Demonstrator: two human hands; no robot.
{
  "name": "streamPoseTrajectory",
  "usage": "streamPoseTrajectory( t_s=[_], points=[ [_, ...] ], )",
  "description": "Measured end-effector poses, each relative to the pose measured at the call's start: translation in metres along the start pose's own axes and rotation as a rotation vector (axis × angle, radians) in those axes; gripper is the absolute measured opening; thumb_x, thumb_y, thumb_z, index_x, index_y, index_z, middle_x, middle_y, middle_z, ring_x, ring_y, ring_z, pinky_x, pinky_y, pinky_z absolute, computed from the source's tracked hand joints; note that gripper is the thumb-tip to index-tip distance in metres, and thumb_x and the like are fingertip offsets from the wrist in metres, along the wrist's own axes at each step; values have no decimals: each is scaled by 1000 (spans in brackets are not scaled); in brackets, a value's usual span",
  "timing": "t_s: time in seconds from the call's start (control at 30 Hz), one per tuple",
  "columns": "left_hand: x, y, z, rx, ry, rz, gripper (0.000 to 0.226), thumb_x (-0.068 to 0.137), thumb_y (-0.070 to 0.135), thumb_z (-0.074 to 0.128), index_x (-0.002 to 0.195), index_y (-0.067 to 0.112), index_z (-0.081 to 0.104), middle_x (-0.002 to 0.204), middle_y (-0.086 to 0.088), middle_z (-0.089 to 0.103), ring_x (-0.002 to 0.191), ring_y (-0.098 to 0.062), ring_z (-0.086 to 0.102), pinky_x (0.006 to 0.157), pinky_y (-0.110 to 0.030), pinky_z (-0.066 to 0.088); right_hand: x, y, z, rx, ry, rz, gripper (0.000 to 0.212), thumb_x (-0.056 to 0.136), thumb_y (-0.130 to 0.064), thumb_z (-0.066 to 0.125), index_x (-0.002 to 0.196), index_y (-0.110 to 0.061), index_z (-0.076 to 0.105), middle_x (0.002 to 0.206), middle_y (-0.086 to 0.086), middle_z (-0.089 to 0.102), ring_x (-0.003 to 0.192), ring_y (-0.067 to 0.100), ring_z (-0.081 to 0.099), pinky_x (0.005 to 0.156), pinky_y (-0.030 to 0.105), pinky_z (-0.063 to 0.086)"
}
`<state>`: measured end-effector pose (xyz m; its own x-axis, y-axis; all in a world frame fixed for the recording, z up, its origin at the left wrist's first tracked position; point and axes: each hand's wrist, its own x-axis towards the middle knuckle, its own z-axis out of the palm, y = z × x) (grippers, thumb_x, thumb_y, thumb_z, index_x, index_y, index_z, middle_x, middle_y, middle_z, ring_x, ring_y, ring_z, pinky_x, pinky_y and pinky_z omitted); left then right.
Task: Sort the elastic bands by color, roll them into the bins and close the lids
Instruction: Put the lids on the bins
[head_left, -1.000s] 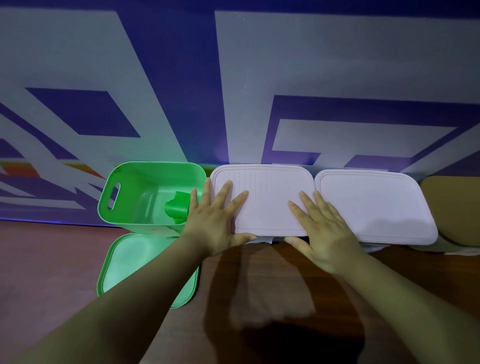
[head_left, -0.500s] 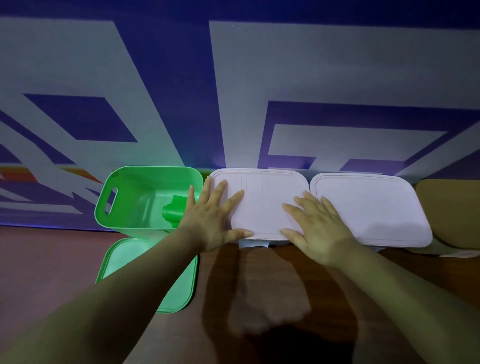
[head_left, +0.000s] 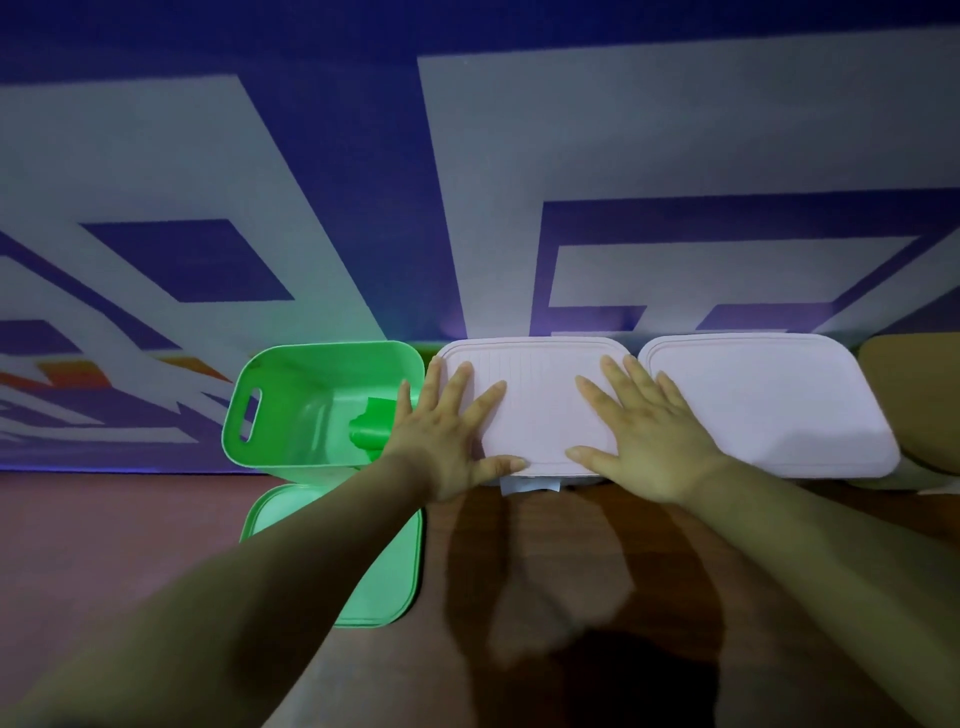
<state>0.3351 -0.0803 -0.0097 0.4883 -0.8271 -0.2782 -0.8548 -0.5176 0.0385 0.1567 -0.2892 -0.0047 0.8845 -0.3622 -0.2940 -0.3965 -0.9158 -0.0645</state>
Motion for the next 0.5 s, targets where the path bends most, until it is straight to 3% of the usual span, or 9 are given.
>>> streamPoseTrajectory(
  t_s=[0.1,0.2,0.33,0.43,0.5],
  points=[
    [-4,0,-5,-4,-14,-18,96,70,95,6,151,46,-11,165,-4,-13,149,-31,-22,116,-66,-4,-3,-3,-9,24,-45,21,87,83,-82,20,153,-40,-10,163,-4,-22,148,19,-26,121,46,-9],
    [-31,4,-7,-36,59,-36,92,73,92,6,151,46,-9,165,-5,-11,150,-31,-17,118,-63,-5,-24,-15,-13,56,22,62,85,84,-80,26,153,-42,-9,163,-5,-21,149,21,-24,121,50,-9],
    [-105,9,14,-87,200,-87,86,80,87,18,154,44,8,165,-8,11,152,-34,3,119,-61,5,-77,-46,-1,90,136,29,81,87,-75,31,154,-41,0,164,-3,-16,151,24,-16,120,50,-7],
    [-155,14,35,-133,171,-193,86,80,87,17,153,43,14,163,-10,19,151,-35,10,118,-60,10,-102,-59,8,115,148,-14,80,88,-72,34,154,-39,5,165,0,-12,152,26,-10,120,51,-2],
    [-198,20,45,-134,102,-281,91,75,90,7,154,44,10,164,-8,14,151,-34,6,118,-58,7,-123,-74,14,111,97,-54,80,89,-70,37,154,-38,4,165,1,-14,152,26,-10,121,51,0]
  ],
)
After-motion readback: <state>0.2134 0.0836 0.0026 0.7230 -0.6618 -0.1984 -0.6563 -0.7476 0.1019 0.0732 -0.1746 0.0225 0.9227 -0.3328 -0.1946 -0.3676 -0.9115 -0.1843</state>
